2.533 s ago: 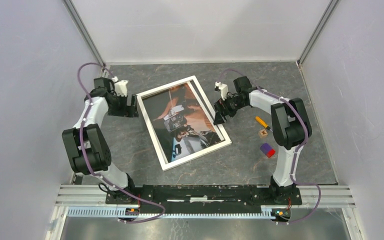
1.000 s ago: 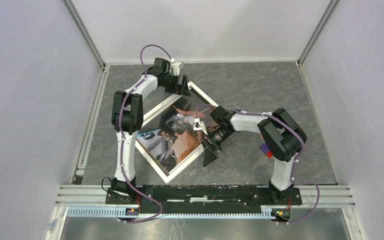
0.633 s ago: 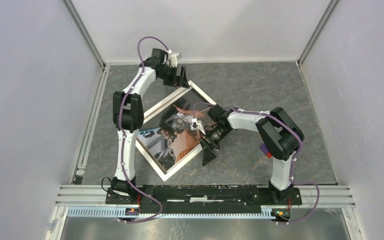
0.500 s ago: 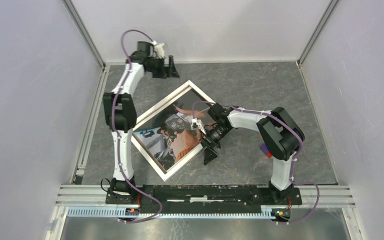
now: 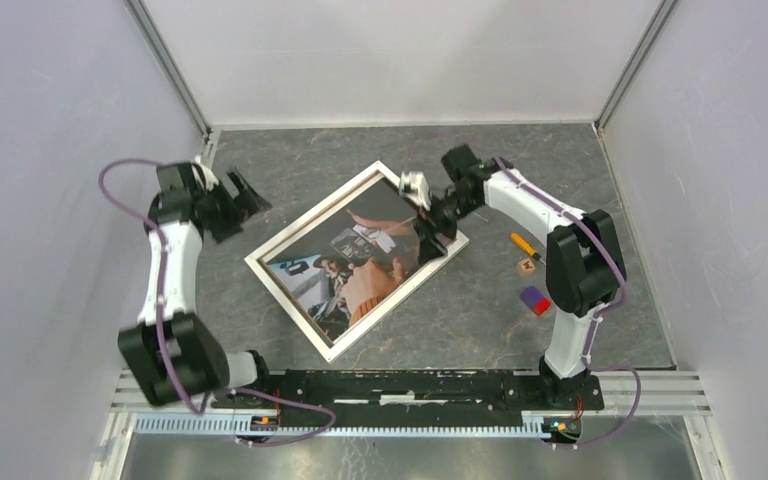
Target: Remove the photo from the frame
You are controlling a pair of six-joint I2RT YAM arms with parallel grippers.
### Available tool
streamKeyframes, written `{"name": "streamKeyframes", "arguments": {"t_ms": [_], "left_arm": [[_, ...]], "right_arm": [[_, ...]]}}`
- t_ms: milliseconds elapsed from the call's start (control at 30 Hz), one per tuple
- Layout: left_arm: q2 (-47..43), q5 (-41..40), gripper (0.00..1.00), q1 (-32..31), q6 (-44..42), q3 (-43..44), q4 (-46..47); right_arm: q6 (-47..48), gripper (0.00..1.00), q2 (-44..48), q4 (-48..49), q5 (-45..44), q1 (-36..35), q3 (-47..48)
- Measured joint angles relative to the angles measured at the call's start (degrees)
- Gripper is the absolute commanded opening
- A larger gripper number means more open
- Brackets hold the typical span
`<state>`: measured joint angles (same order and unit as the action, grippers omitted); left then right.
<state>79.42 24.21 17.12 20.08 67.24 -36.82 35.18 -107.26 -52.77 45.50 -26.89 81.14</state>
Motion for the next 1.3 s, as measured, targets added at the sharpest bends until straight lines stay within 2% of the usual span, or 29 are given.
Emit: {"name": "streamKeyframes", "arguments": {"t_ms": [100,200,367,533,767,967,1300], "left_arm": [[-10.1,-2.6,1.00,-0.1,3.9,-9.7,-0.9],[-14.2,-5.4,1.00,0.3,6.9,-13.9,-2.4],[-14.3,-9.9,1.00,1.7,10.7,-18.7,-5.2],[-12.9,-11.1,1.00,1.9,12.3,-23.8,-5.4],[-5.7,-9.0,1.00,1.4,12.5,-25.1,0.4],[2.2,-6.8,1.00,-3.2,12.3,-24.3,6.3],[17.2,-8.6,1.00,-11.4,8.8,-9.9,7.2]], "right_arm": [[-5.6,0.98,-1.9,5.7,-2.0,3.0,10.4],[-10.5,0.98,-5.4,11.2,-5.6,5.7,17.1],[-16.9,0.98,-15.5,17.5,-11.0,9.0,26.1],[-20.2,0.98,-22.0,20.0,-12.7,10.2,26.6],[-21.1,0.95,-22.9,22.8,-10.9,10.0,20.2],[-21.0,0.90,-20.5,26.8,-6.4,10.4,14.0],[-20.0,0.87,-6.0,34.7,-6.5,13.3,-9.5]]}}
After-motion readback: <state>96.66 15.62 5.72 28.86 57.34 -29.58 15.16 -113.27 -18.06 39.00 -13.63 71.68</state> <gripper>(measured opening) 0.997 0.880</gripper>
